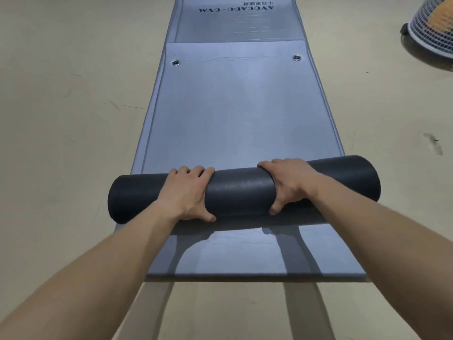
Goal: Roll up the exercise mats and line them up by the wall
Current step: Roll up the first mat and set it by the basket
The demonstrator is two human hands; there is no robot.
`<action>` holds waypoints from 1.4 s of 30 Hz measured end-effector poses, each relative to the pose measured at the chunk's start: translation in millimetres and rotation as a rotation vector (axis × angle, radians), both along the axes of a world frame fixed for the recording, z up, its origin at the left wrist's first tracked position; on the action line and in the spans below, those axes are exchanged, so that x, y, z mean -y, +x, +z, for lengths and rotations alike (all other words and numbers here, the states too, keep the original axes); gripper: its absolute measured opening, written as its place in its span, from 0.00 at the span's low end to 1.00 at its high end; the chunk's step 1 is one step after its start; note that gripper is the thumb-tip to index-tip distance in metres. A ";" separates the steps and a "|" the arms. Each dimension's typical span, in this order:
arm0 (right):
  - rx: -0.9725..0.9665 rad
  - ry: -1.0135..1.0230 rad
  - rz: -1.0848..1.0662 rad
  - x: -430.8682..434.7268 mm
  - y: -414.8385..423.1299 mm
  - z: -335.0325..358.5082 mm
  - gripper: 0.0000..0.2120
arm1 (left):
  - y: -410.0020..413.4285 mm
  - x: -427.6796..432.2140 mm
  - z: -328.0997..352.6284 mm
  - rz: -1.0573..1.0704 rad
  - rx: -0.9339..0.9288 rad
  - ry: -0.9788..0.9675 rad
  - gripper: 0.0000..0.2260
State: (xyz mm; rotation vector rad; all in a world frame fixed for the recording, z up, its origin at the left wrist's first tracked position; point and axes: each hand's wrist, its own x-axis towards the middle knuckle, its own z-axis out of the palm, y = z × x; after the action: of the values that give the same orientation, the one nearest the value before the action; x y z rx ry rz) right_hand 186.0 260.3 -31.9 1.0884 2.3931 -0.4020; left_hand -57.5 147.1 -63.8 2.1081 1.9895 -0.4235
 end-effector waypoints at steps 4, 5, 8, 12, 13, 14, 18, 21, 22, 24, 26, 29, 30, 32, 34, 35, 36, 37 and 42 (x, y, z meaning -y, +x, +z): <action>-0.023 0.141 -0.076 56.1 27.0 -15.4 0.67 | 6.3 -10.1 14.9 -0.107 0.063 -0.166 0.47; -0.041 0.187 -0.082 66.8 31.8 -20.0 0.67 | 7.5 -14.3 17.4 -0.110 0.081 -0.212 0.46; -0.064 0.187 -0.090 52.6 27.7 -17.9 0.60 | 1.1 -33.2 22.8 -0.037 0.170 -0.283 0.51; -0.050 -0.027 -0.108 -1.6 8.4 2.2 0.60 | -7.5 -10.8 17.7 -0.018 0.080 0.112 0.61; -0.061 -0.056 -0.110 -7.6 7.5 3.5 0.60 | -5.4 -1.2 14.8 -0.027 0.042 0.125 0.60; -0.074 -0.033 -0.106 -6.5 8.6 1.7 0.61 | -5.0 2.1 10.0 -0.039 0.027 0.111 0.59; -0.088 0.367 -0.064 30.2 20.4 -21.8 0.60 | -16.8 -31.8 15.8 -0.005 0.156 0.000 0.52; -0.081 0.351 -0.081 7.5 8.7 -14.7 0.55 | -17.6 -45.4 15.8 0.032 0.107 -0.006 0.56; -0.078 0.296 -0.085 -5.5 3.9 -6.0 0.53 | -14.7 -46.7 14.1 0.061 0.066 0.026 0.58; -0.052 0.176 -0.069 -23.0 -3.6 10.6 0.49 | -8.6 -48.2 13.9 0.090 0.027 0.059 0.58; -0.015 0.083 -0.051 -24.2 -2.4 19.1 0.47 | -8.2 -48.1 17.5 0.073 0.059 -0.023 0.52; -0.009 -0.016 -0.108 5.1 17.0 15.0 0.51 | -4.2 -40.2 20.3 0.028 0.142 -0.218 0.46; -0.027 0.061 -0.105 20.8 25.0 10.2 0.57 | -3.3 -42.1 20.5 0.043 0.172 -0.266 0.46; -0.033 0.238 -0.065 49.5 38.8 -2.0 0.66 | -3.1 -51.8 24.1 0.100 0.229 -0.346 0.47; -0.033 0.248 -0.059 46.9 37.3 -8.6 0.67 | -5.0 -53.6 25.3 0.120 0.254 -0.271 0.52; -0.042 0.201 -0.079 33.2 31.0 -7.6 0.66 | -6.8 -48.4 23.0 0.116 0.235 -0.142 0.54; -0.058 0.139 -0.101 15.1 24.2 -5.8 0.66 | -7.0 -38.0 19.5 0.094 0.184 -0.008 0.57; -0.058 0.072 -0.111 -2.5 17.5 -1.3 0.66 | -5.1 -23.0 14.4 0.046 0.095 0.079 0.59; -0.135 0.163 -0.121 -13.5 27.3 -11.6 0.69 | -8.7 -33.7 -2.1 -0.009 0.010 0.047 0.61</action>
State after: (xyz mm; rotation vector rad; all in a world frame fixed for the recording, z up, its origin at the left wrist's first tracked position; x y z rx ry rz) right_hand 213.3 273.8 -43.5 1.3217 2.5218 -0.3345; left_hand -66.1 180.8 -65.9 2.1434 2.0041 -0.3704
